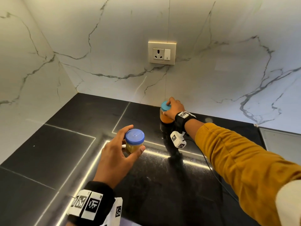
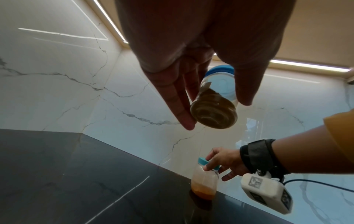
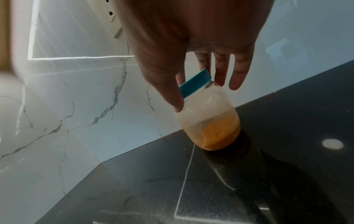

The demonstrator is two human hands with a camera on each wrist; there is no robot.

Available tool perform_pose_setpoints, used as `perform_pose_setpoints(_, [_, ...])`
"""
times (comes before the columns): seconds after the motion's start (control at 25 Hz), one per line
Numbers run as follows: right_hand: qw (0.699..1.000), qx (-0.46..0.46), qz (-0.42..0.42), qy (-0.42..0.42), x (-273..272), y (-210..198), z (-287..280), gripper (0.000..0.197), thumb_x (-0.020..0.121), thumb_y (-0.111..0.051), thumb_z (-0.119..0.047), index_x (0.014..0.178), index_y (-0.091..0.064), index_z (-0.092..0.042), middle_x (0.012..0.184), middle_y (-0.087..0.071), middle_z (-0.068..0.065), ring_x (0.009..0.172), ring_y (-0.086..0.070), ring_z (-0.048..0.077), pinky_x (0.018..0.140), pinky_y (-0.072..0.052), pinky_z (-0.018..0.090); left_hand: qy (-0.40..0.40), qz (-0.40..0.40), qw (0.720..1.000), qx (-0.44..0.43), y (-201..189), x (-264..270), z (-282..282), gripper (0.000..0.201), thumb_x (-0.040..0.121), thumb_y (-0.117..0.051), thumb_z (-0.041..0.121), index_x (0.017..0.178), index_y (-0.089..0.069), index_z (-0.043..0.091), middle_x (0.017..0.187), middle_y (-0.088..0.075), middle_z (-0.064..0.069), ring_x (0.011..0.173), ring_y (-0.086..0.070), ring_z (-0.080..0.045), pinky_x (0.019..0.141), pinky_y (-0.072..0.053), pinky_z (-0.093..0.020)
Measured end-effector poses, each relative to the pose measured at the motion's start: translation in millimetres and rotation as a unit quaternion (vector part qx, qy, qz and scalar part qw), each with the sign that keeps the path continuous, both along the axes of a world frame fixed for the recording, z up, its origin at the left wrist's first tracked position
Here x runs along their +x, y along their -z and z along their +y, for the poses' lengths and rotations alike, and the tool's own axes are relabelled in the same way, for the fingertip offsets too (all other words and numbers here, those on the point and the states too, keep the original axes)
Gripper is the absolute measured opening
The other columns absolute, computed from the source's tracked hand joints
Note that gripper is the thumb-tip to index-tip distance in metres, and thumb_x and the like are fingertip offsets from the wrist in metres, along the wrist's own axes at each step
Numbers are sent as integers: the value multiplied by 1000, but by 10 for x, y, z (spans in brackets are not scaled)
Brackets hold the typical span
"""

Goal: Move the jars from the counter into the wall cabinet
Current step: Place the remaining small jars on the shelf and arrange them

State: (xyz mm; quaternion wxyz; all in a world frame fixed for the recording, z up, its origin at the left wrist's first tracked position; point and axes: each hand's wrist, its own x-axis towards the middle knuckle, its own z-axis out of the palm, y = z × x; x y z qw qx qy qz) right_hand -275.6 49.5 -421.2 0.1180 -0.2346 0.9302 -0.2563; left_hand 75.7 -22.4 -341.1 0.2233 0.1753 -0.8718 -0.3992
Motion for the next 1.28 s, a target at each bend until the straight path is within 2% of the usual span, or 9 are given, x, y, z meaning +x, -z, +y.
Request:
perform_pose_setpoints(0.28, [991,-93,89,-20,388,-309,198,52,78,-82,-44,120,-54,-32,128,-61,7,115,-58,30,94,-56,48,41,8,999,-1,-84,-85,-125,77,76,-70,63,144,-44,39,120,-58,29,109,-63,3,92,-58,-26])
perform_pose_setpoints(0.48, [957,-212,188,-63,854,-1082,618,51,73,-71,-60,112,-59,-29,113,-69,3,97,-61,22,81,-54,36,62,63,996,15,-284,-267,-73,70,82,-63,71,140,-33,48,124,-61,16,105,-67,-7,87,-60,-33])
perform_pose_setpoints(0.56, [939,-253,218,-80,1066,-1451,837,48,76,-74,-59,110,-61,-28,110,-71,-1,93,-62,20,75,-53,33,64,102,992,41,-425,-306,4,65,82,-60,71,137,-33,48,124,-62,12,101,-69,-13,82,-62,-42])
perform_pose_setpoints(0.64, [927,-260,253,-92,1244,-1839,1062,46,80,-78,-57,112,-63,-27,112,-72,-6,94,-62,15,74,-50,27,86,136,986,40,-600,-393,85,65,83,-59,69,139,-34,46,124,-63,13,96,-72,-13,76,-63,-46])
perform_pose_setpoints(0.76, [914,-267,290,-95,1490,-2347,1360,47,82,-80,-56,116,-65,-27,117,-72,-11,99,-64,10,79,-47,17,128,182,975,29,-966,-484,235,63,86,-61,62,140,-34,42,125,-64,18,96,-72,-8,76,-64,-40])
perform_pose_setpoints(0.88, [898,-293,319,-80,1701,-2863,1699,46,82,-81,-52,115,-65,-23,112,-72,-14,97,-66,10,77,-45,5,173,234,957,13,-1365,-587,385,58,88,-60,58,139,-34,46,128,-62,26,102,-71,-6,76,-64,-35])
perform_pose_setpoints(0.96, [892,-303,329,-67,1840,-3195,1928,43,81,-83,-50,111,-66,-24,109,-72,-14,98,-66,12,76,-44,4,206,270,941,-1,-1640,-654,510,56,91,-57,56,141,-34,48,132,-58,30,111,-68,-7,77,-64,-34])
perform_pose_setpoints(1.12, [873,-326,361,-43,2090,-3803,2347,40,76,-85,-46,106,-69,-24,104,-74,-10,97,-68,13,71,-45,10,230,338,912,-39,-2232,-799,766,52,90,-52,61,138,-32,55,128,-55,41,113,-63,3,84,-51,-8])
perform_pose_setpoints(1.28, [850,-340,402,-26,2158,-4340,2641,39,77,-82,-49,104,-70,-24,102,-73,-11,92,-70,9,68,-46,11,263,384,884,-51,-2851,-993,971,50,94,-52,57,140,-36,44,124,-58,36,111,-64,1,86,-52,-12])
